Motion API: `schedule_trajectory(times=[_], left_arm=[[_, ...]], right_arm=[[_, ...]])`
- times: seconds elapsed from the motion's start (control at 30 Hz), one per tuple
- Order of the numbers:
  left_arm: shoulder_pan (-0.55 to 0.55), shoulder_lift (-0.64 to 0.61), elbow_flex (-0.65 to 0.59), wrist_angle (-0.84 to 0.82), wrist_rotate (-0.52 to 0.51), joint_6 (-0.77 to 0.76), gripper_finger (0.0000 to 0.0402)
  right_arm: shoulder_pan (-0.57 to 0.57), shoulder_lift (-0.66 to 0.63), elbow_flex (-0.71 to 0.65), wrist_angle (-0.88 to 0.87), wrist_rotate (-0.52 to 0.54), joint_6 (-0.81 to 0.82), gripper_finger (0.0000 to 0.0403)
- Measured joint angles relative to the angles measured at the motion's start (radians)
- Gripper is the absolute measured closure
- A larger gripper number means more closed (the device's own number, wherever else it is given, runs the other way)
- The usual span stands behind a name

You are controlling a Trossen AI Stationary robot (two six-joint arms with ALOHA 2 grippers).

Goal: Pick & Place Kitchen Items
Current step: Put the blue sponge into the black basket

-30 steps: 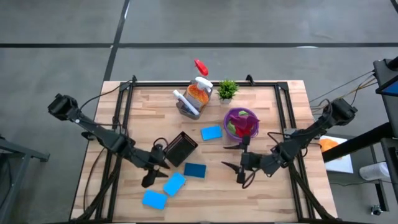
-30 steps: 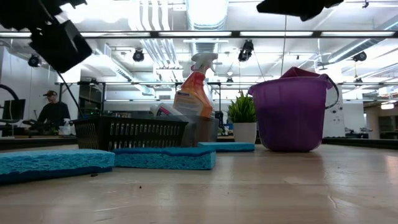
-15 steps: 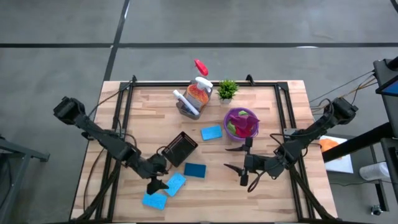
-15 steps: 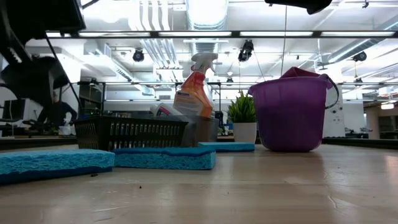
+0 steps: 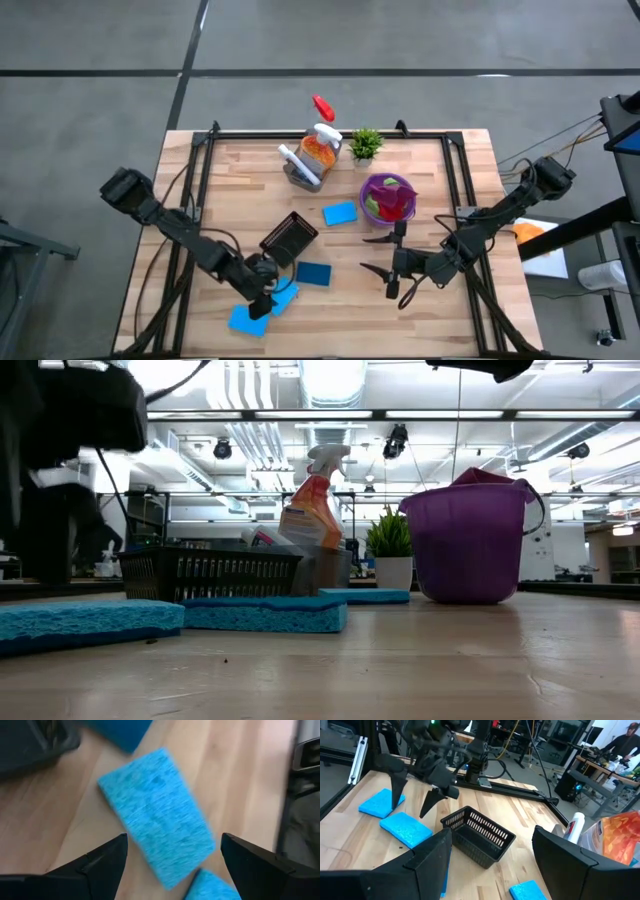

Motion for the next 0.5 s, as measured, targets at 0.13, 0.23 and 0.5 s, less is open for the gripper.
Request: schedule_trajectory(times=[0.13,0.23,0.5], left_arm=[[0.000,0.026,0.000,-0.018,0.010,-0.029,0.0082],[0.000,0.043,0.000,-0.024,0.010,-0.037,0.0082],[0.000,0.104,0.005,-0.032,-0.007,-0.099,0.0082]], right_arm=[[0.000,0.000,0.000,0.000,0.000,0.000,0.0130],[0.000,0.000,0.000,0.000,0.000,0.000,0.0131],[0.000,0.000,0.000,0.001,0.003,0.000,0.0130]])
